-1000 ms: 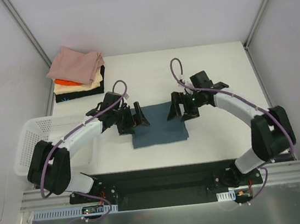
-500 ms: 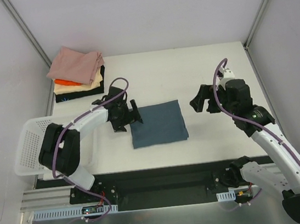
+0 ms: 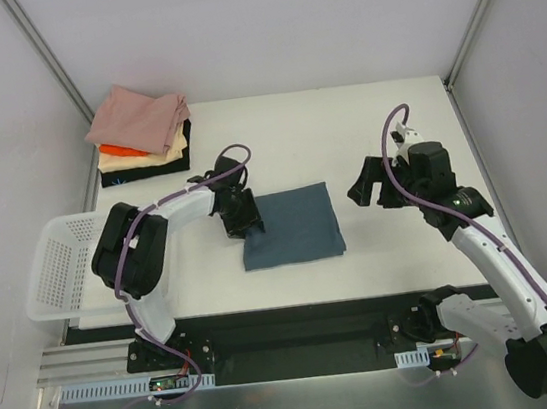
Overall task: Fold and stack the t-shirts
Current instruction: Neatly place the folded tshirt to the corner
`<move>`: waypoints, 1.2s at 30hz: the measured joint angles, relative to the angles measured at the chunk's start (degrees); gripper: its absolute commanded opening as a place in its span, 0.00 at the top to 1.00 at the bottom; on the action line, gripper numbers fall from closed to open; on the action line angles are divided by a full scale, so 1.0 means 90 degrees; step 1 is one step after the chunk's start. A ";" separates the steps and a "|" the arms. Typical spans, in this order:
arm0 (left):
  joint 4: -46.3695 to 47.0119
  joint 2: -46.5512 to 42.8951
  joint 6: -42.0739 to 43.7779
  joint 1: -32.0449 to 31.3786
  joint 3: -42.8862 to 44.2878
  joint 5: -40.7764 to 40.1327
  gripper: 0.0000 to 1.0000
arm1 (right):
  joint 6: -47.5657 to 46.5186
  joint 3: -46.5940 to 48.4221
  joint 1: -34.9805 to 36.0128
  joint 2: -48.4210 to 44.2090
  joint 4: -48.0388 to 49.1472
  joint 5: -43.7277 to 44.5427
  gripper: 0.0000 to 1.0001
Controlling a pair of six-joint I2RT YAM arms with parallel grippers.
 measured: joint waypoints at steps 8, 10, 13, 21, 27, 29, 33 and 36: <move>-0.0100 0.0296 -0.0233 -0.0629 0.0376 -0.0736 1.00 | 0.0007 -0.0097 -0.0342 0.0478 0.0129 -0.0537 0.04; -0.0216 0.0423 -0.0197 -0.0695 0.0612 -0.0940 1.00 | 0.0007 -0.0100 -0.0393 0.0573 0.0134 -0.0627 0.04; -0.0478 0.0653 -0.0015 -0.0767 0.1030 -0.1384 1.00 | 0.0007 -0.0102 -0.0454 0.0668 0.0138 -0.0716 0.04; -0.1200 0.0843 0.1311 -0.0748 0.1919 -0.3650 1.00 | -0.0051 -0.0104 -0.0520 0.0695 0.0192 -0.0780 0.04; -0.1401 0.1146 0.2645 -0.0444 0.3053 -0.4707 1.00 | -0.0119 -0.0226 -0.0542 0.0695 0.0248 -0.0651 0.04; -0.1375 0.1345 0.3072 -0.0197 0.3517 -0.4903 1.00 | -0.0148 -0.0255 -0.0551 0.0695 0.0245 -0.0576 0.04; -0.1222 0.1739 0.4075 0.0340 0.4318 -0.5178 1.00 | -0.0197 -0.0272 -0.0576 0.0712 0.0250 -0.0401 0.04; -0.1010 0.1974 0.4911 0.0680 0.4796 -0.5156 1.00 | -0.0221 -0.0272 -0.0588 0.0821 0.0253 -0.0325 0.04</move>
